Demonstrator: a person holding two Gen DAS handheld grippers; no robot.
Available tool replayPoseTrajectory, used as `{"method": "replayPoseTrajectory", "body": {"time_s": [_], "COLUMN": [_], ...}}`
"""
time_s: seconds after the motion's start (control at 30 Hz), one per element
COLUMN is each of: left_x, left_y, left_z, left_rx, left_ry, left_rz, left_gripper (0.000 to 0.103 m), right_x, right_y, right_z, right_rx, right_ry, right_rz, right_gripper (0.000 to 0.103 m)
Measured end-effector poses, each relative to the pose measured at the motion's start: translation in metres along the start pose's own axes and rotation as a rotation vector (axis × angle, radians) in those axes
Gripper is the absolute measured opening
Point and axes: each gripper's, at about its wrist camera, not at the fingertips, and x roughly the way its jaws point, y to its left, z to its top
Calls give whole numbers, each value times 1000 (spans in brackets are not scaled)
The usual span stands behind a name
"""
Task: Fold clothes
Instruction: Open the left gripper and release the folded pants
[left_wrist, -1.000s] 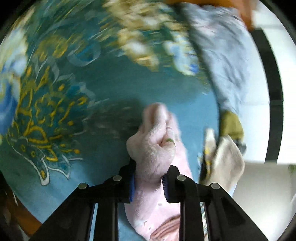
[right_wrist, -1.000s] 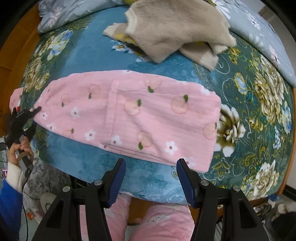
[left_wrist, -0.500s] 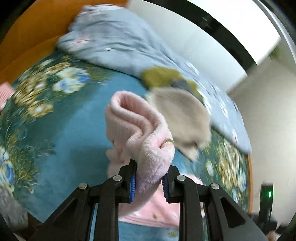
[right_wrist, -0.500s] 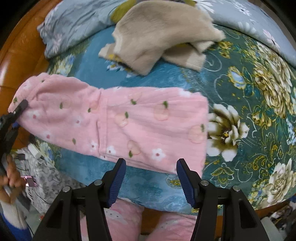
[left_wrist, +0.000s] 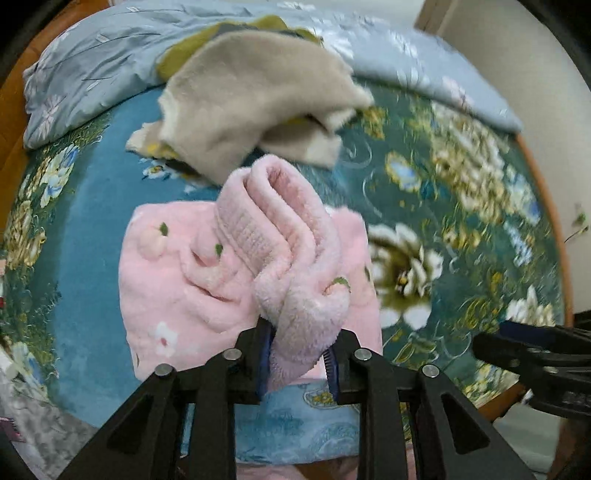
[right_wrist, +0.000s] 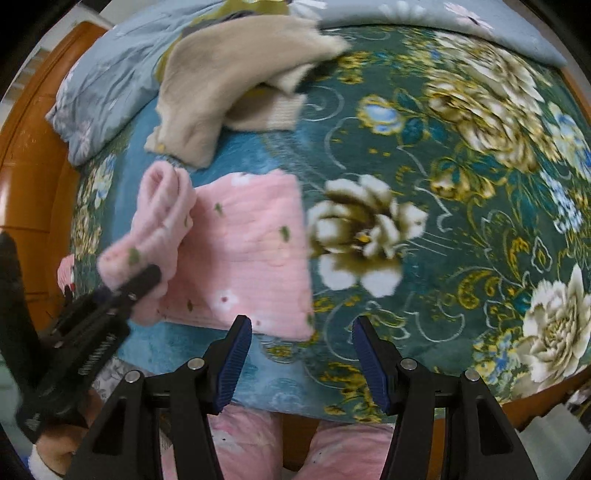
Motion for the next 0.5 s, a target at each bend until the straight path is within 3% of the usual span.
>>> {"method": "replayPoseTrajectory", "body": {"time_s": [0.07,0.17,0.3,0.5], "left_x": [7,11,-2,-23], "left_y": [-7,-5,34,94], "left_z": [-1,-6,-13,-24], "left_rx": [-12,-64,-190,-379], "left_ry": [36,76,65,48], "left_rz": [15,-37,-29,-18], "left_gripper": [39,44,57,57], "right_x": [-3,-5,-2,17], "right_y": [-9,-17,-25,-23], "right_z": [-2,-3,-3,2], "right_rx": [14,34,60,98], "right_ry": [-7,-17,-19,5], "right_rz": [4,15,31,108], "right_gripper": [61,61,61,61]}}
